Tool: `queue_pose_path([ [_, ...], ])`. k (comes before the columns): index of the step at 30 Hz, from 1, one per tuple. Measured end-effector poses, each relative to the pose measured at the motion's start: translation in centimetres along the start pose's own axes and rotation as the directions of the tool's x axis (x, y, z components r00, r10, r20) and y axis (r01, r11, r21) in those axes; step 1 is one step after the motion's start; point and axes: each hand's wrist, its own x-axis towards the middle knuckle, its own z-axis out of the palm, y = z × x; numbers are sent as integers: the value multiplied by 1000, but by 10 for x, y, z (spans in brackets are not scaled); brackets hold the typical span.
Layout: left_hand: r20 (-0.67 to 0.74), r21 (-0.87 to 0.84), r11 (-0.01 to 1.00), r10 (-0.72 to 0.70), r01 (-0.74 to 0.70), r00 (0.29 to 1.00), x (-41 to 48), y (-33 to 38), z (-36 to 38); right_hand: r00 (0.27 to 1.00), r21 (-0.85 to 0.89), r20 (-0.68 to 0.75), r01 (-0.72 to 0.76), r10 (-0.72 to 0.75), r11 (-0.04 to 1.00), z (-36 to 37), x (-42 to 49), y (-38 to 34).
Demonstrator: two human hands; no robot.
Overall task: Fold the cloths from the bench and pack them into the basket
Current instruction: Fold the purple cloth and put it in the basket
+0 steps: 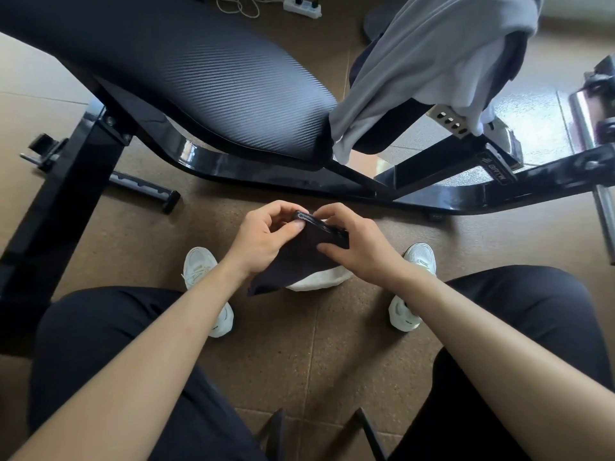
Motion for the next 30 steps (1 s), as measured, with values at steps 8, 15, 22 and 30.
queue_pose_path([
  [8, 46, -9, 1000, 11, -11, 999, -3, 0, -3, 998, -39, -38, 56, -58, 998, -1, -2, -4],
  [15, 127, 0, 999, -38, 38, 991, -1, 1, 4, 992, -14, 39, 125, -124, 992, -25, -11, -16],
  [22, 296, 32, 995, -98, 93, 950, 1, 0, 15, 994, -37, 59, 91, -89, 995, -47, -28, -15],
  [30, 341, 398, 910, -260, 112, 903, 0, -26, 23, 975, 39, -219, 42, -32, 998, -77, -42, -11],
])
